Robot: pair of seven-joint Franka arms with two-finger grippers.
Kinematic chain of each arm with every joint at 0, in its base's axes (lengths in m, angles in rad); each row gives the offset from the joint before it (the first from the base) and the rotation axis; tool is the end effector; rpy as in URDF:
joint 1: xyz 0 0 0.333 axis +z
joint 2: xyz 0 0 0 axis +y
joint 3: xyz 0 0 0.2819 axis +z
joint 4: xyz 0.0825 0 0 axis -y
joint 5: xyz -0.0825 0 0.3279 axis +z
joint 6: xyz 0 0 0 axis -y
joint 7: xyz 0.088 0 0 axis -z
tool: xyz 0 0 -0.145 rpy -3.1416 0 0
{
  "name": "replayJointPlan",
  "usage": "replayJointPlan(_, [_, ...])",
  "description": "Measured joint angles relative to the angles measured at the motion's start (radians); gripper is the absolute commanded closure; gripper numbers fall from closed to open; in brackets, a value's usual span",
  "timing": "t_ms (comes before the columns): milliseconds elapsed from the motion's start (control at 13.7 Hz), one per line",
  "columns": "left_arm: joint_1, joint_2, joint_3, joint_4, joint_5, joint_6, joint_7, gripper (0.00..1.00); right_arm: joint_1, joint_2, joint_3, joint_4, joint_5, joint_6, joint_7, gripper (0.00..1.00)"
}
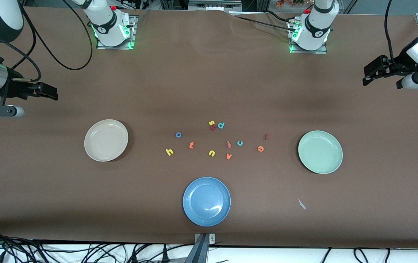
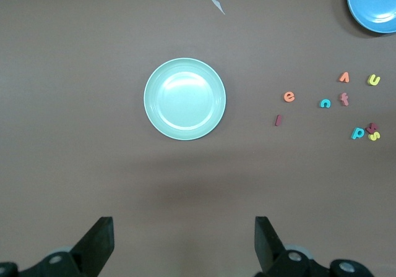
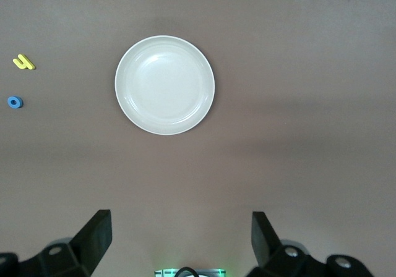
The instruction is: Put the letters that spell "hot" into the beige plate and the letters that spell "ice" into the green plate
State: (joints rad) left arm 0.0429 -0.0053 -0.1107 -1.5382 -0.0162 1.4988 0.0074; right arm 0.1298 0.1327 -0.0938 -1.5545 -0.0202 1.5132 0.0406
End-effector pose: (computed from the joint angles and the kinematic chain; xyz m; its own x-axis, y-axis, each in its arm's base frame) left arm 0.4873 -0.0357 0.5623 0.9965 -0.0762 -0.0340 -0.0757 -0.9970 0.0159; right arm 0.5155 0.0179 0.4877 0.9852 -0.0076 -0.1711 -0.0009 -0.9992 0.0394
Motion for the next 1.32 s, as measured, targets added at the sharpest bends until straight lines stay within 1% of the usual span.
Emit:
replayJointPlan(878, [-0.003, 0.010, -0.003, -0.002, 0.000, -0.008, 0.000, 0.00, 0.000, 0.001, 0.000, 0.000, 0.000, 0.000, 0.000, 0.00])
replayJointPlan(1171, [-0.006, 0.095, -0.007, -0.005, -0.014, -0.008, 0.003, 0.00, 0.000, 0.001, 0.000, -0.001, 0.000, 0.000, 0.000, 0.00])
replayJointPlan(1317, [-0.037, 0.158, -0.010, -0.004, -0.021, 0.001, 0.005, 0.00, 0.000, 0.001, 0.000, -0.001, 0.000, 0.000, 0.000, 0.00])
